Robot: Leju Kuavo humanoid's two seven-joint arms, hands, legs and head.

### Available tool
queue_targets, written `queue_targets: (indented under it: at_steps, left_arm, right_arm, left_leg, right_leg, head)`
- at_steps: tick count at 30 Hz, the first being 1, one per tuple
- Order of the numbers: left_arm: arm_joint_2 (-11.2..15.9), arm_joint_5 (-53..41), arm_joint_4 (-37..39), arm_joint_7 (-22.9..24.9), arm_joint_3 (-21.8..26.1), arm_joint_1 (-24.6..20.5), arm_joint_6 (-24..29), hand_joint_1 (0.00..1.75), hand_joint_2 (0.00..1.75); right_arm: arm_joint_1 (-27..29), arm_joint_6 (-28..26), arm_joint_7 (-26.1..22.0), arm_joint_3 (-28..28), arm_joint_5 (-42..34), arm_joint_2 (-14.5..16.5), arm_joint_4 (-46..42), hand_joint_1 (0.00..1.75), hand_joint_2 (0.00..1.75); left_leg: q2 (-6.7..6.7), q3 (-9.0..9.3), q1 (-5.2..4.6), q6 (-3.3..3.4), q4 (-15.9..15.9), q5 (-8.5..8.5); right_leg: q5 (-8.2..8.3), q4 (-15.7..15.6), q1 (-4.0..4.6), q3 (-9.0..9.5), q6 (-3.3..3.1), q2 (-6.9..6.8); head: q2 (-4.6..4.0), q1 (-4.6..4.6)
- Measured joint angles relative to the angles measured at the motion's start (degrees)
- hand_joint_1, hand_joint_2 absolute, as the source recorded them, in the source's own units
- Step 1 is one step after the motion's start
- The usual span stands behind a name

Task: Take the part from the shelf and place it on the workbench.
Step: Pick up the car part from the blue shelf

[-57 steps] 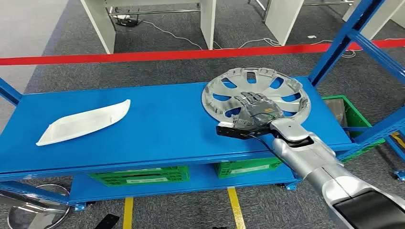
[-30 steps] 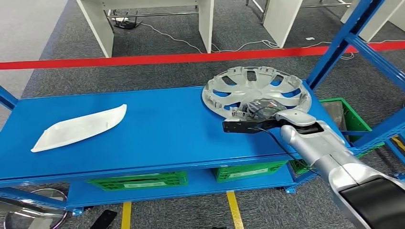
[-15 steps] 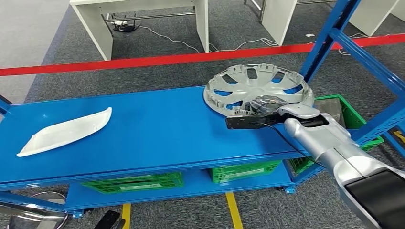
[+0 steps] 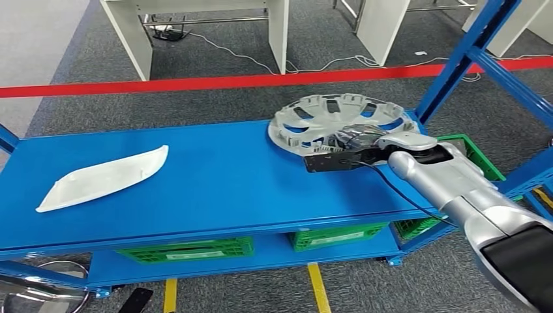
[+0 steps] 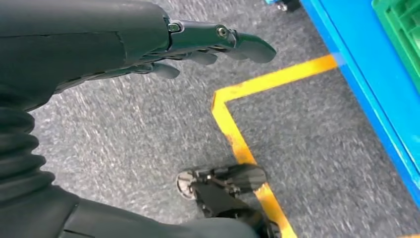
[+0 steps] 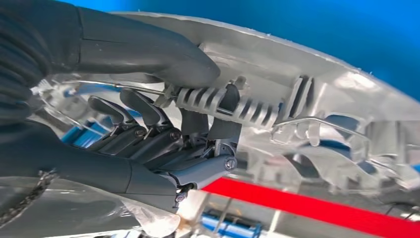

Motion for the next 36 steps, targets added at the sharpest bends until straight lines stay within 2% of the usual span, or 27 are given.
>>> queue_targets:
  at_steps: [1, 2, 3, 4, 6, 7, 10, 11, 13, 15, 16, 17, 18, 20, 21, 22, 23, 25, 27, 28, 30, 31, 32, 33, 35, 36]
  left_arm:
    - [0.0, -0.1, 0.0, -0.1, 0.1, 0.0, 0.0, 0.00, 1.75]
    - [-0.1, -0.2, 0.0, -0.1, 0.1, 0.1, 0.0, 0.00, 1.75]
    - [-0.1, -0.3, 0.0, -0.1, 0.2, 0.1, -0.1, 0.00, 1.75]
    - [-0.1, -0.3, 0.0, -0.1, 0.3, 0.1, -0.1, 0.00, 1.75]
    - [-0.2, -0.3, 0.0, -0.2, 0.5, 0.1, -0.1, 0.00, 1.75]
    - [-0.1, -0.3, 0.0, -0.3, 0.6, 0.0, -0.1, 0.00, 1.75]
    - [-0.1, -0.3, 0.0, -0.4, 0.9, 0.1, -0.1, 0.00, 1.75]
    - [-0.1, -0.3, 0.0, -0.5, 1.0, 0.2, -0.2, 0.00, 1.75]
    - [-0.1, -0.3, 0.0, -0.7, 1.1, 0.2, -0.6, 0.00, 1.75]
    - [-0.2, -0.2, 0.0, -0.9, 1.1, 0.2, -1.0, 0.00, 1.75]
    - [-0.2, -0.2, 0.0, -1.0, 1.1, 0.3, -1.2, 0.00, 1.75]
    - [-0.2, -0.2, 0.1, -1.1, 1.1, 0.3, -1.2, 0.00, 1.75]
    - [-0.2, -0.2, 0.1, -1.2, 1.2, 0.4, -1.1, 0.00, 1.75]
    - [-0.2, 0.0, 0.1, -1.5, 1.3, 0.4, -0.9, 0.00, 1.75]
    - [-0.2, 0.2, 0.1, -1.6, 1.5, 0.4, -0.8, 0.00, 1.75]
    - [-0.2, 0.4, 0.1, -1.8, 1.7, 0.4, -0.7, 0.00, 1.75]
    - [-0.2, 0.5, 0.1, -1.9, 1.9, 0.3, -0.6, 0.00, 1.75]
    - [-0.3, 0.5, 0.1, -2.0, 2.1, 0.3, -0.3, 0.00, 1.75]
    - [-0.4, 0.3, 0.1, -1.9, 2.3, 0.4, 0.3, 0.00, 1.75]
    - [-0.4, 0.3, 0.1, -1.9, 2.4, 0.3, 0.6, 0.00, 1.75]
    - [-0.5, 0.2, 0.1, -1.8, 2.6, 0.2, 1.0, 0.00, 1.75]
    - [-0.5, 0.2, 0.1, -1.8, 2.7, 0.2, 1.1, 0.00, 1.75]
    - [-0.6, 0.1, 0.1, -1.7, 2.7, 0.2, 1.2, 0.00, 1.75]
    - [-0.6, 0.1, 0.1, -1.7, 2.8, 0.3, 1.2, 0.00, 1.75]
    - [-0.8, 0.1, 0.1, -1.7, 3.0, 0.3, 1.5, 0.00, 1.75]
    - [-0.8, 0.1, 0.1, -1.7, 3.1, 0.3, 1.5, 0.00, 1.75]
  right_arm:
    - [0.1, 0.2, 0.0, 0.7, -0.8, -0.3, -0.2, 1.75, 1.75]
    - [0.1, 0.4, 0.0, 1.3, -1.4, -0.6, -0.4, 1.75, 1.75]
    - [0.1, 0.5, 0.0, 1.8, -2.0, -0.9, -0.7, 1.75, 1.75]
    - [-0.1, 0.7, -0.1, 2.2, -2.4, -1.1, -1.0, 1.75, 1.75]
    - [-0.5, 1.0, -0.1, 3.0, -3.1, -1.4, -1.6, 1.75, 1.75]
    - [-0.7, 1.1, -0.2, 3.3, -3.4, -1.6, -1.8, 1.75, 1.75]
    - [-0.7, 1.6, -0.3, 4.4, -4.1, -2.0, -2.4, 1.75, 1.75]
    - [-0.7, 1.7, -0.3, 4.7, -4.3, -2.1, -2.7, 1.75, 1.75]
    - [-1.0, 2.0, -0.4, 5.2, -4.8, -2.4, -3.7, 1.75, 1.75]
    - [-1.1, 2.3, -0.3, 5.7, -5.0, -2.5, -4.3, 1.75, 1.75]
    - [-1.1, 2.4, -0.3, 5.9, -5.2, -2.6, -4.5, 1.75, 1.75]
    - [-1.0, 2.5, -0.2, 6.2, -5.5, -2.7, -4.7, 1.75, 1.75]
    - [-1.0, 2.5, 0.1, 6.5, -6.0, -2.9, -5.1, 1.75, 1.75]
    - [-1.2, 2.5, 0.7, 7.2, -7.2, -3.4, -6.2, 1.75, 1.75]
    - [-1.4, 2.4, 0.9, 7.6, -7.8, -3.7, -6.7, 1.75, 1.75]
    - [-1.5, 2.3, 1.0, 7.9, -8.2, -4.0, -7.1, 1.75, 1.75]
    - [-1.6, 2.3, 1.0, 8.2, -8.4, -4.2, -7.5, 1.75, 1.75]
    - [-1.6, 2.2, 1.2, 8.7, -8.8, -4.8, -8.0, 1.75, 1.75]
    - [-1.8, 1.6, 1.7, 9.2, -9.5, -5.4, -8.7, 1.75, 1.75]
    - [-1.9, 1.1, 2.1, 9.6, -9.9, -5.8, -9.0, 1.75, 1.75]
    - [-1.8, -0.4, 2.7, 10.3, -10.6, -6.4, -9.8, 1.75, 1.75]
    - [-1.5, -1.4, 3.1, 10.6, -10.7, -6.7, -10.2, 1.75, 1.75]
    - [-1.1, -2.7, 3.6, 10.9, -10.6, -7.1, -10.9, 1.75, 1.75]
    - [-0.8, -4.0, 4.2, 11.1, -10.5, -7.5, -11.6, 1.75, 1.75]
    - [-0.2, -6.8, 5.6, 11.2, -9.8, -8.1, -13.4, 1.75, 1.75]
    - [0.2, -8.0, 6.3, 11.1, -9.3, -8.4, -14.4, 1.75, 1.75]
  left_leg:
    - [-0.03, 0.02, 0.01, 0.02, 0.0, -0.05]
    - [-0.07, 0.05, 0.04, 0.00, 0.1, -0.10]
    - [-0.12, 0.13, 0.07, -0.10, 0.2, -0.21]
    - [-0.16, 0.22, 0.10, -0.29, 0.3, -0.40]
    - [-0.20, 0.11, -0.08, -0.84, 0.7, -0.80]
    - [-0.21, -0.01, -0.20, -1.10, 0.8, -0.91]
    - [-0.22, -0.25, -0.29, -1.65, 1.2, -1.18]
    - [-0.20, -0.45, -0.25, -1.89, 1.8, -1.74]
    - [-0.14, -2.20, -0.15, -2.44, 6.1, -4.28]
    - [-0.11, -5.56, -0.10, -2.64, 13.4, -7.22]
    - [-0.11, -6.90, -0.10, -2.59, 15.9, -7.76]
    - [-0.12, -7.52, -0.11, -2.44, 16.8, -7.22]
    - [-0.12, -7.21, -0.14, -2.17, 15.4, -5.61]
    - [-0.15, -4.73, -0.34, -1.34, 8.8, -1.15]
    - [-0.16, -3.47, -0.50, -0.98, 5.7, 0.31]
    - [-0.16, -2.53, -0.64, -0.72, 3.5, 0.83]
    - [-0.16, -2.08, -0.75, -0.60, 2.4, 0.60]
    - [-0.12, -1.70, -0.63, -0.48, 1.3, 0.17]
    - [-0.09, -1.37, -0.34, -0.20, 0.6, 0.37]
    - [-0.07, -1.21, -0.21, -0.05, 0.4, 0.48]
    - [-0.07, -1.19, -0.23, 0.13, 0.4, 0.48]
    - [-0.08, -1.16, -0.22, 0.17, 0.4, 0.45]
    - [-0.10, -1.13, -0.21, 0.20, 0.4, 0.41]
    - [-0.13, -1.08, -0.18, 0.18, 0.5, 0.35]
    - [-0.17, -0.97, -0.12, -0.10, 0.6, 0.12]
    - [-0.21, -1.06, -0.22, -0.35, 0.9, -0.01]
  right_leg:
    - [-0.31, 2.0, -0.03, -1.03, 0.13, -0.01]
    - [0.51, 1.8, -0.08, -1.01, 0.20, -0.02]
    - [2.22, -0.6, -0.13, 0.08, 0.24, -0.05]
    - [4.29, -4.4, -0.20, 1.90, 0.25, -0.10]
    - [6.40, -10.9, -0.18, 5.36, 0.04, -0.12]
    - [6.51, -12.5, -0.15, 6.20, -0.24, -0.08]
    - [6.12, -12.9, -0.13, 6.51, -1.29, 0.01]
    - [6.09, -13.0, -0.20, 6.62, -1.59, -0.01]
    - [5.99, -13.0, -0.34, 6.89, -2.10, -0.03]
    - [5.79, -13.0, -0.25, 7.14, -2.39, -0.01]
    - [5.68, -13.0, -0.17, 7.31, -2.51, -0.01]
    - [5.56, -13.0, -0.08, 7.49, -2.59, 0.00]
    - [5.43, -13.0, 0.01, 7.70, -2.63, 0.01]
    - [5.16, -13.0, 0.15, 8.11, -2.55, 0.05]
    - [5.05, -13.1, 0.25, 8.21, -2.43, 0.10]
    - [5.01, -13.1, 0.32, 8.18, -2.24, 0.14]
    - [5.01, -13.1, 0.37, 8.08, -2.00, 0.14]
    - [4.98, -13.3, 0.42, 7.86, -1.42, 0.07]
    - [3.77, -11.7, 0.41, 6.96, -0.91, 0.01]
    - [2.48, -9.4, 0.37, 5.77, -0.71, 0.01]
    - [-0.47, -2.3, 0.24, 2.25, -0.32, 0.02]
    - [-1.15, 0.6, 0.14, 0.68, -0.13, 0.01]
    - [-0.85, 1.7, 0.02, -0.18, 0.05, 0.00]
    - [0.50, 0.8, -0.11, -0.02, 0.17, -0.02]
    - [4.58, -6.1, -0.37, 2.81, 0.27, -0.13]
    - [5.88, -9.6, -0.39, 4.53, 0.22, -0.16]
  head:
    - [0.00, 0.00]
    - [0.00, 0.03]
    - [0.00, 0.02]
    - [0.00, 0.02]
    - [0.00, 0.02]
    - [0.00, 0.01]
    - [0.00, 0.01]
    - [0.00, -0.05]
    - [0.00, -0.20]
    - [0.00, -0.28]
    - [0.00, -0.27]
    - [0.00, -0.27]
    - [0.00, -0.27]
    - [0.00, -0.24]
    - [0.00, -0.22]
    - [0.00, -0.22]
    - [0.00, -0.21]
    - [0.00, -0.20]
    - [0.00, -0.05]
    - [0.00, 0.03]
    - [0.00, 0.12]
    - [0.00, 0.10]
    - [0.00, 0.12]
    - [0.00, 0.14]
    - [0.00, 0.13]
    - [0.00, 0.15]
